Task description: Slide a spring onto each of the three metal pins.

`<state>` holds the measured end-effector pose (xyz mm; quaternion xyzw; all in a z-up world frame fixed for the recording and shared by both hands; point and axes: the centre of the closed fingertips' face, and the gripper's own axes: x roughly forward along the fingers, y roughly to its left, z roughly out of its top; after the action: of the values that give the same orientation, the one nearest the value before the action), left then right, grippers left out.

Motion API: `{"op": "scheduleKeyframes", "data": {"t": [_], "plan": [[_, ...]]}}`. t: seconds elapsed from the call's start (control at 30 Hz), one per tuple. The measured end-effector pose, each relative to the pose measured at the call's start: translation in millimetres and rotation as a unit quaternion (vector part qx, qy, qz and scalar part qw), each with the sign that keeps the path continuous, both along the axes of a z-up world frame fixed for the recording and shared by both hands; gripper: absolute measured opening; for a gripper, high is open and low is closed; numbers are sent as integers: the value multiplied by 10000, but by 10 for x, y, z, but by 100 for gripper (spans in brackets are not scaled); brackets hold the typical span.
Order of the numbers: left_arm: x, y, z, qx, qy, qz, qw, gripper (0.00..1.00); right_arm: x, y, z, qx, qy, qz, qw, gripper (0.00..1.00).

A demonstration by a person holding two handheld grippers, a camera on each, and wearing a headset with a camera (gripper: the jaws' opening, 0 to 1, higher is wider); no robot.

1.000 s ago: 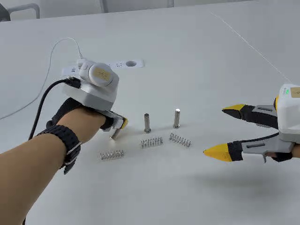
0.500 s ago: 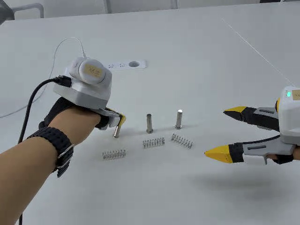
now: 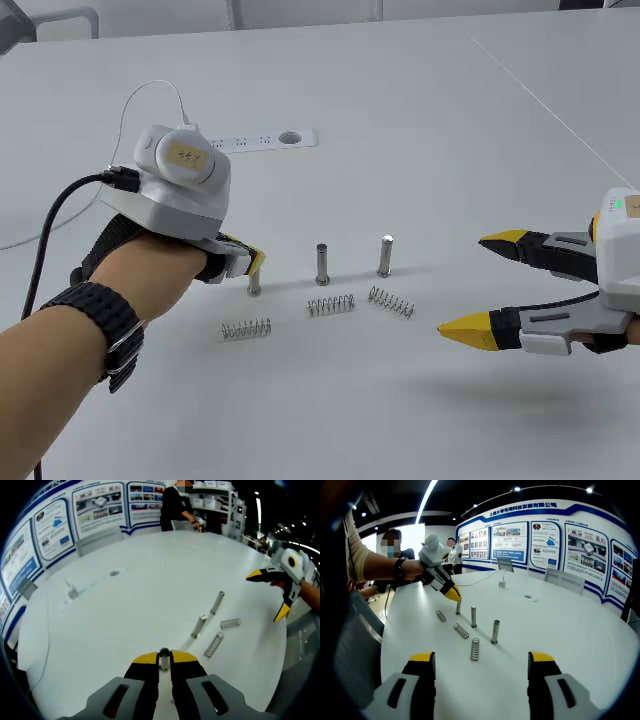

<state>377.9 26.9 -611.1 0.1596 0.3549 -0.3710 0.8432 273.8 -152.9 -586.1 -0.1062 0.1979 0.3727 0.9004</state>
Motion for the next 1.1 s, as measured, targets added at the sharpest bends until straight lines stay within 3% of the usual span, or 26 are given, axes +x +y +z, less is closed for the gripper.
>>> {"op": "scheduleKeyframes", "data": {"t": [0.43,1.1], "plan": [[-58,57,3,-57,106,87,9999,7,-7,16,-18,-16,30,23,10000,76],[-83,21,31,-151,-36,-34,9999,9,-8,18,-30,-3,52,38,10000,76]]}}
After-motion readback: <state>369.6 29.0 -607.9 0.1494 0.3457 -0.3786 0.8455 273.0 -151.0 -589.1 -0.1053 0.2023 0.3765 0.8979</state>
